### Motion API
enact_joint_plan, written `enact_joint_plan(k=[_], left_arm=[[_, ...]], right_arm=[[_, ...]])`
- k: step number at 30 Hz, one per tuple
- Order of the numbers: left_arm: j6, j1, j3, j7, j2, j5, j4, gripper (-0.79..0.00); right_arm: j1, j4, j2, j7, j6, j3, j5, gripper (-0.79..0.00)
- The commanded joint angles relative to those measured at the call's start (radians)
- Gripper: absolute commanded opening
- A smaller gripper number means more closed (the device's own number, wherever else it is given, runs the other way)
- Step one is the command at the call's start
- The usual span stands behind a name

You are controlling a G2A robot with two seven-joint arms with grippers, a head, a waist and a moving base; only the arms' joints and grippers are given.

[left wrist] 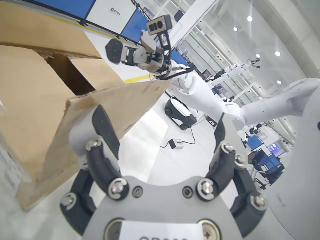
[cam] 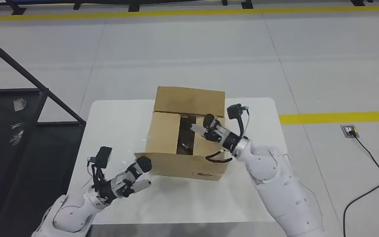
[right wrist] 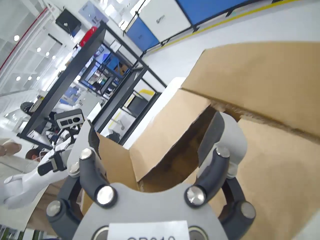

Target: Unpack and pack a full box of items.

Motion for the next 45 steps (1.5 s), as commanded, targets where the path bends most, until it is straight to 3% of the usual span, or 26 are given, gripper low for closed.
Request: enact_joint_plan(k=[1,5,11,18,24,34,45], left_arm=[[0.019,-0.014,0.014,0.036,-0.006,0.042,0.007,0.0],[0.053,-0.034,0.034,0.098,-0.015,0.119,0.013,0.0],[0.12,-0.061,0.072,0.184,-0.031,0.195,0.038,0.0],[0.174,-0.098,0.114,0.231,-0.046,0.222,0.085,0.0],[0.187,-0.123,0.136,0.245,-0.054,0.227,0.117,0.0],[0.186,-0.133,0.148,0.25,-0.061,0.234,0.118,0.0],[0.204,-0.145,0.156,0.255,-0.068,0.245,0.123,0.0]], right_arm=[[0.0,0.01,0.003,-0.054,-0.004,0.026,-0.004,0.0],[0.055,0.093,0.004,-0.083,0.045,0.062,0.021,0.0],[0.243,0.391,-0.008,-0.023,0.107,0.075,0.128,0.0],[0.415,0.721,-0.049,0.013,0.074,0.011,0.202,0.0],[0.494,0.904,-0.091,0.0,0.046,-0.02,0.266,0.0],[0.544,1.027,-0.113,0.257,-0.186,0.03,0.49,0.0],[0.534,1.023,-0.085,0.559,-0.392,0.111,0.704,0.0]])
